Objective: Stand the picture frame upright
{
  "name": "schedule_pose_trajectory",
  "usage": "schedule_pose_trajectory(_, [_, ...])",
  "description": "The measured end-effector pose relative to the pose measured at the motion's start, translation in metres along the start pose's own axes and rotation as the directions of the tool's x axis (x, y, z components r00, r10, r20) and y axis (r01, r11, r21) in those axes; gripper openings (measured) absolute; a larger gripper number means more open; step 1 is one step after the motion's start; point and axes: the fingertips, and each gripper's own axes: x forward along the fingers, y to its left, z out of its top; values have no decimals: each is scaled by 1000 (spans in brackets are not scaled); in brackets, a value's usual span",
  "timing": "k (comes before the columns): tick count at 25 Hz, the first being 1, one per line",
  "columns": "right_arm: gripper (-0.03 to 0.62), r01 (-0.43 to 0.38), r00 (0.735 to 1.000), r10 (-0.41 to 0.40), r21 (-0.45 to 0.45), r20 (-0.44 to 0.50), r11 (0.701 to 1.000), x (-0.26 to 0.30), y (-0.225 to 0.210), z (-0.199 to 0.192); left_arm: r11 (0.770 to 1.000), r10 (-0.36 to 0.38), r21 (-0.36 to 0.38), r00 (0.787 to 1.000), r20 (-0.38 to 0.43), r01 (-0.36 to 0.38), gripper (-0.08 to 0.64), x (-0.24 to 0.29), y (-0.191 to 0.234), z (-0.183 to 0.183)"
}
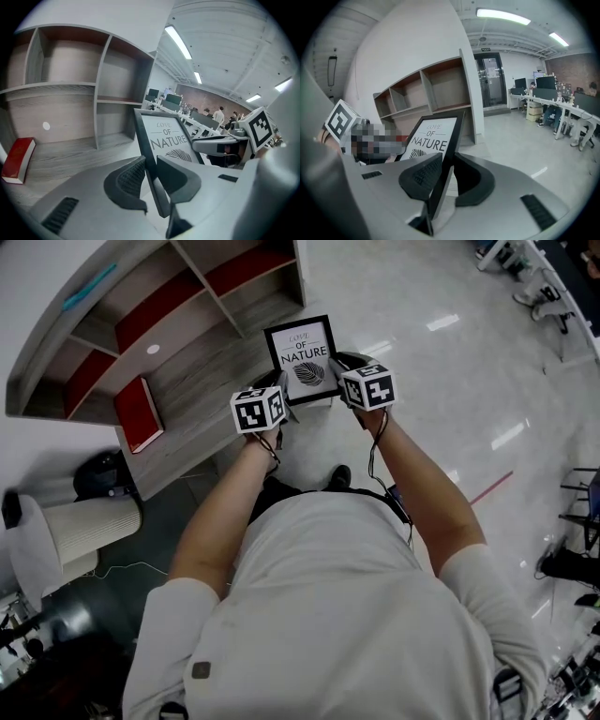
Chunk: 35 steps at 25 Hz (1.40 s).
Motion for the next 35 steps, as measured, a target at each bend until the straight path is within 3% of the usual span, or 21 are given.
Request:
schedule_pose_trajectory(7, [89, 6, 1000, -6, 3, 12, 1000, -24, -29, -8, 1000, -12, 8, 1000, 5, 12, 91, 12, -37, -4])
schedule_pose_trajectory(18, [91, 13, 1000, -13, 12, 25, 1000, -24, -46, -9, 1000, -15, 23, 1000, 5, 15, 91, 29, -44, -1])
schedule_pose_trajectory(35, [91, 27, 997, -25, -18, 76, 999, 47, -65, 35, 998, -18, 57, 998, 66, 15, 90, 79, 8, 47])
